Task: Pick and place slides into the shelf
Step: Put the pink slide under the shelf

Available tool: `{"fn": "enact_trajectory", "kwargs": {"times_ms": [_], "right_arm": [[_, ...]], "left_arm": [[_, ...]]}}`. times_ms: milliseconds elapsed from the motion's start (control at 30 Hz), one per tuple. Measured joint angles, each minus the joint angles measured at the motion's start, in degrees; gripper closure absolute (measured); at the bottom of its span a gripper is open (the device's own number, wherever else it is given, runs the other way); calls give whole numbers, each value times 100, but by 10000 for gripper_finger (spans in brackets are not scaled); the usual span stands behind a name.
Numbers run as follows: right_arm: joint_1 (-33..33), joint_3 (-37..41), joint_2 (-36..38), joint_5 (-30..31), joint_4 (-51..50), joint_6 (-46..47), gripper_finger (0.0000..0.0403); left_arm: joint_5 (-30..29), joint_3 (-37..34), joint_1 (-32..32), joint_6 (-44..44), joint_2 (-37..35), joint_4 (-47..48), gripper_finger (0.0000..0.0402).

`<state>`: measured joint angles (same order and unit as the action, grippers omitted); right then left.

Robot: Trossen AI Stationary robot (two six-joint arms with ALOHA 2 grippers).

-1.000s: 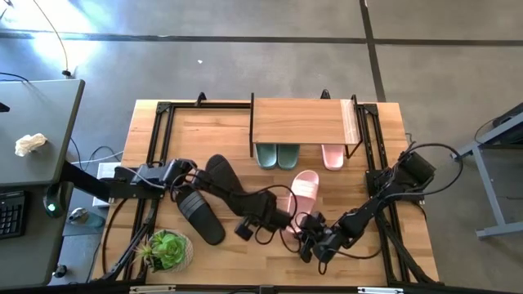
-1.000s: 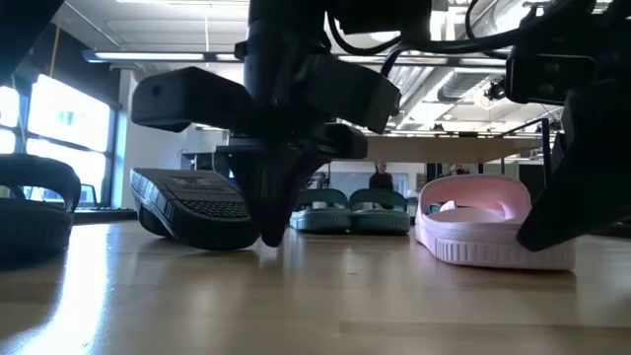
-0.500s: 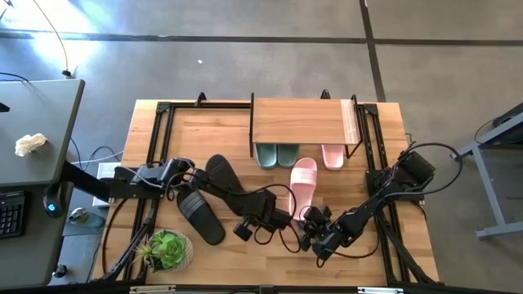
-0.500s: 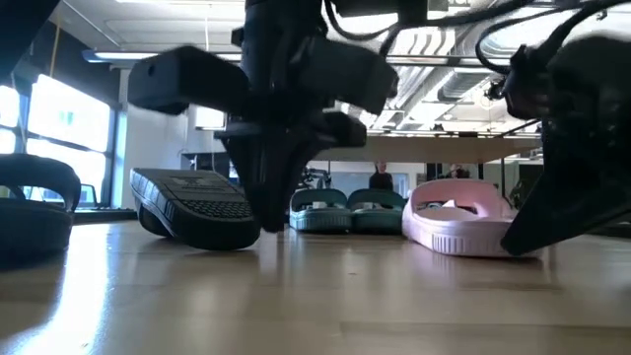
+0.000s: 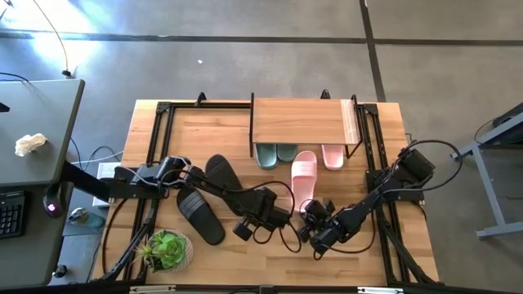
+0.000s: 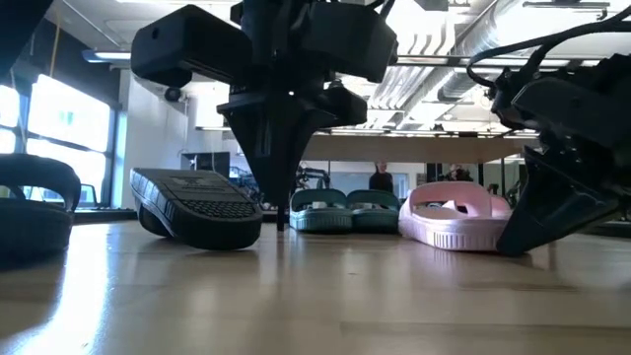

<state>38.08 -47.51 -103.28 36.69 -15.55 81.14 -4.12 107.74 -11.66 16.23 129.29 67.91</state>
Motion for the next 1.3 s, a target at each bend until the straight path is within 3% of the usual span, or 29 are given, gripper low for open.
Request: {"fn": "enact_trajectory", "kwargs": {"times_ms": [400,633,800,900,1033,1300], "right_arm": [[497,0,111,524,-1454,1763,403],[475,0,111,332,-1695,1742,403],[578,0,111,216,-1315,1399,403],[740,-80,111,465,-1442,1387,403],[932,-530,209,1077,-2499,1392,403],[700,-1587,288,1484,-5740,1436,403]], "left_arm": [[0,0,0,3,2,9,401],[0,0,0,-11,4,27,401],[70,0,-4,-22,4,-39,401],[70,0,-5,-22,4,-37,401],[68,-2,-6,-22,4,-39,401],[-413,-9,-219,28,-375,-265,401]]}}
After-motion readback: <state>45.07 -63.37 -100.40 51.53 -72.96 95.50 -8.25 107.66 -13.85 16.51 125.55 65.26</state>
